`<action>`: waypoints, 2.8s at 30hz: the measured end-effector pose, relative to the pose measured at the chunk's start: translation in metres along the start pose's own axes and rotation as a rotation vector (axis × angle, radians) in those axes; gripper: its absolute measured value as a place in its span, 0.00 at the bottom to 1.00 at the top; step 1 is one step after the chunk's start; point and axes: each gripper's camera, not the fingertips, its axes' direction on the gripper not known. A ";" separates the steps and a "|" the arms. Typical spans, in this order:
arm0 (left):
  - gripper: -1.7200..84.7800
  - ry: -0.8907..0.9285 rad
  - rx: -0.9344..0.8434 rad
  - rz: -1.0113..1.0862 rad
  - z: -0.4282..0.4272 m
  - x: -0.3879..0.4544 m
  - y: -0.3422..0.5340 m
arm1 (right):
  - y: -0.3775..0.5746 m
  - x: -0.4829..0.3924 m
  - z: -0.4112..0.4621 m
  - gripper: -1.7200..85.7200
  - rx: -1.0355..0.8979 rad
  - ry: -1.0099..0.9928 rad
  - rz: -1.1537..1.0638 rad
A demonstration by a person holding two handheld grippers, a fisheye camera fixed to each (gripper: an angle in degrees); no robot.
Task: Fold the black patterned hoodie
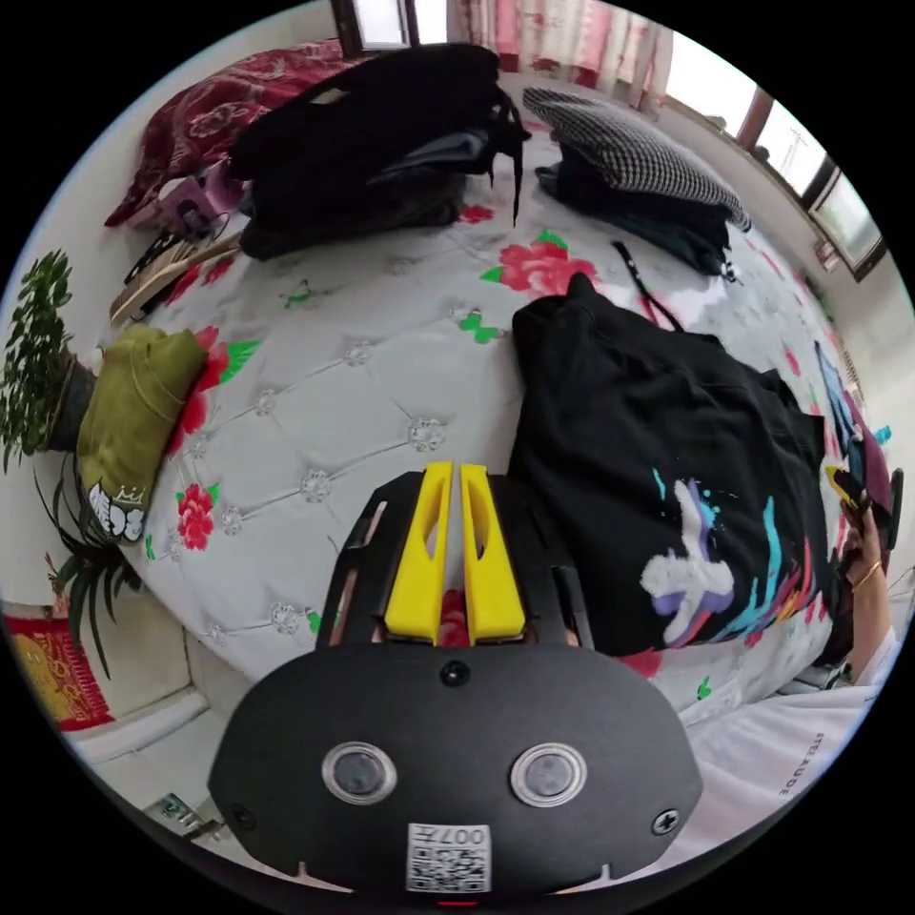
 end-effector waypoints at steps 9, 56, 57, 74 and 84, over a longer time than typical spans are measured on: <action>0.09 0.426 0.125 0.426 -0.052 0.167 0.080 | 0.199 0.145 -0.108 0.15 0.174 -0.329 0.469; 0.18 0.835 0.039 -0.336 -0.078 -0.164 0.118 | 0.267 -0.353 0.169 0.12 -0.680 -0.604 -0.864; 0.20 0.889 0.042 -0.352 -0.075 -0.171 0.110 | 0.248 -0.338 0.143 0.12 -0.602 -0.660 -0.834; 0.27 1.035 -0.140 -0.426 -0.047 -0.226 0.018 | 0.059 0.054 0.102 0.18 -0.074 -0.717 0.223; 0.14 0.935 -0.129 -0.369 -0.046 -0.218 0.004 | -0.003 0.044 0.203 0.15 -0.447 -0.772 0.044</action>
